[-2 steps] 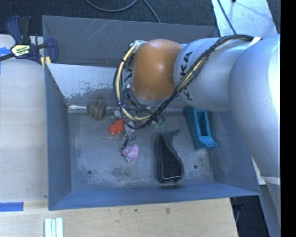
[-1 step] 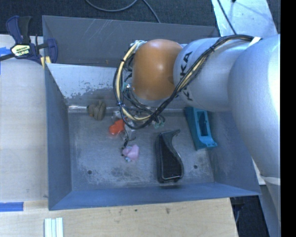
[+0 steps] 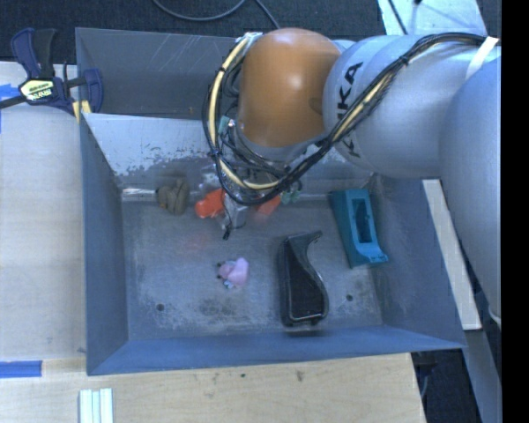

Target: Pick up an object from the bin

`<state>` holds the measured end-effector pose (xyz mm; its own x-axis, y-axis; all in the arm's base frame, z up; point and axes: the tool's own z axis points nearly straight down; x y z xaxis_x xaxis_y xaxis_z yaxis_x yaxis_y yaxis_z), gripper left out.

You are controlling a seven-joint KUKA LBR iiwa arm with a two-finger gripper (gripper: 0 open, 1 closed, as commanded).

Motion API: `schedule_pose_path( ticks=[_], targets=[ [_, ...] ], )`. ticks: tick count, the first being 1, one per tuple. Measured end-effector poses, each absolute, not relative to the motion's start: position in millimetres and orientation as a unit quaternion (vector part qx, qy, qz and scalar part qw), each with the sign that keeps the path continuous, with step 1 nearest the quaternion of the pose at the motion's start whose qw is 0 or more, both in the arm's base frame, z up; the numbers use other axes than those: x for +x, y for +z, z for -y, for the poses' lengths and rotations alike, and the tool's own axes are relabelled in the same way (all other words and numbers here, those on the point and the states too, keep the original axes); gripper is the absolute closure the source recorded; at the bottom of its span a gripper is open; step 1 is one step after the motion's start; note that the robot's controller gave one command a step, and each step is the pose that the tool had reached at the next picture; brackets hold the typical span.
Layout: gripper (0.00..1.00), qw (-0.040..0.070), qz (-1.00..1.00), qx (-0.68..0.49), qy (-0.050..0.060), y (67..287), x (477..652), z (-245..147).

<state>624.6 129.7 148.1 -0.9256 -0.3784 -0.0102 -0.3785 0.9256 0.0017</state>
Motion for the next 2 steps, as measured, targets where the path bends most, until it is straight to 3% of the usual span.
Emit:
schedule_pose_path(
  ticks=[1, 2],
  targets=[
    [1.0, 0.005, -0.981, -0.193, 0.002, 148, 624.5, -130],
    [1.0, 0.004, -0.979, -0.204, 0.002, 210, 623.8, -129]
  ],
)
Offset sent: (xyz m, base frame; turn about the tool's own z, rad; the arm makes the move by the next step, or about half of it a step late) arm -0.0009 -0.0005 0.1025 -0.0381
